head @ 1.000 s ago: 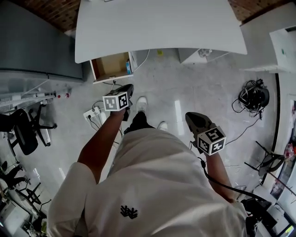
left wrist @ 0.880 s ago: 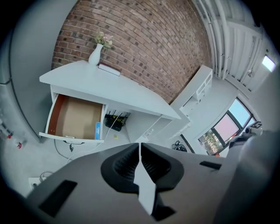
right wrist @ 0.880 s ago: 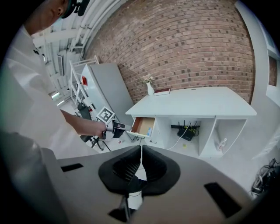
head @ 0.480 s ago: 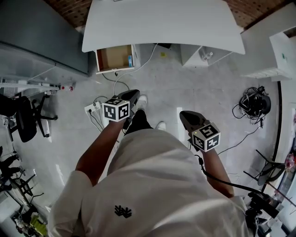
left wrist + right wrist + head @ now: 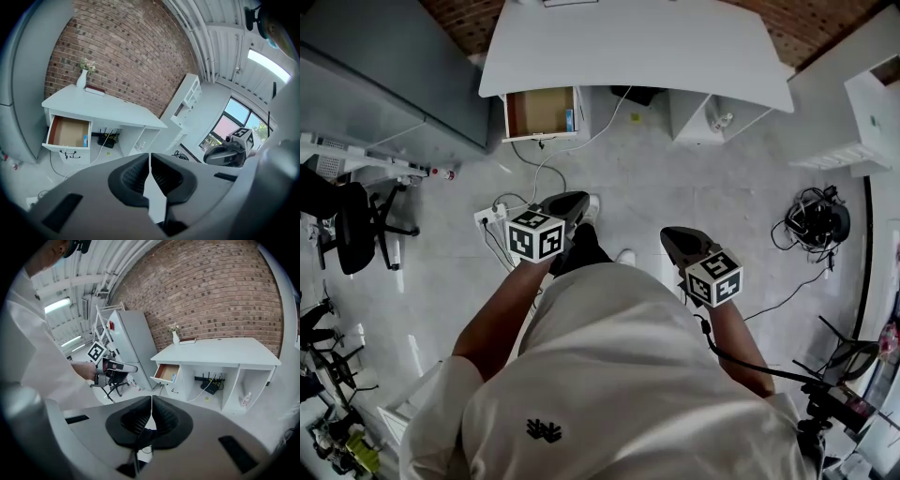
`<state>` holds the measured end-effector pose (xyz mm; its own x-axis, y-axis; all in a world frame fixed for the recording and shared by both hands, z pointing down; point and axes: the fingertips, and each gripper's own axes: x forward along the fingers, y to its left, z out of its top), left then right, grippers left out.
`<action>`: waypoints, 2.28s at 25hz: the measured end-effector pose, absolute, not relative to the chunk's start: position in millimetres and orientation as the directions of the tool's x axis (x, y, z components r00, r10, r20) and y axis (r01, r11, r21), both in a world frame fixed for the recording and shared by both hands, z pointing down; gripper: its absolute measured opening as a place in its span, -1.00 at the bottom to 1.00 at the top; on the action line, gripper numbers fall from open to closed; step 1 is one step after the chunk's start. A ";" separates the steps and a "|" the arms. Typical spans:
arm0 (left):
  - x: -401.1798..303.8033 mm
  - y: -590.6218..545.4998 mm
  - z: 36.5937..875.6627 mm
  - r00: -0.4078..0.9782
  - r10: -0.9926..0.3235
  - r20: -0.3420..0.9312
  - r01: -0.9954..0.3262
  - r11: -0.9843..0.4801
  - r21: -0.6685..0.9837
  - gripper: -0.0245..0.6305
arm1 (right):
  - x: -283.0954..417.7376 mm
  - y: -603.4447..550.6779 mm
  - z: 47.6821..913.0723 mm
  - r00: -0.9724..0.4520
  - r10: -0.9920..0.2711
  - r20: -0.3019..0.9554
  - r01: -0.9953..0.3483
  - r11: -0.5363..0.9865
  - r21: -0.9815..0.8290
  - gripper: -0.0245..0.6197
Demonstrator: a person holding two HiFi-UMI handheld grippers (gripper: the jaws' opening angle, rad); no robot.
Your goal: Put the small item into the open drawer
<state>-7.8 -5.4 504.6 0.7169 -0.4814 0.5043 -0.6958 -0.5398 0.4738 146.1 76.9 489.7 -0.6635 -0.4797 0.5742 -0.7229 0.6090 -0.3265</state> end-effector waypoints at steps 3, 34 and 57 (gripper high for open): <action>-9.8 8.2 496.0 0.716 -0.493 0.494 -0.697 -0.540 0.471 -0.82 | 144.4 84.7 485.2 -0.669 -0.477 0.571 -0.716 0.621 -0.319 -0.82; -23.7 28.5 488.9 0.703 -0.501 0.504 -0.709 -0.545 0.447 -0.82 | 119.5 80.0 475.0 -0.699 -0.440 0.564 -0.669 0.681 -0.299 -0.83; -15.6 34.4 500.8 0.681 -0.508 0.528 -0.731 -0.518 0.445 -0.82 | 132.0 82.7 479.9 -0.711 -0.417 0.567 -0.645 0.708 -0.288 -0.83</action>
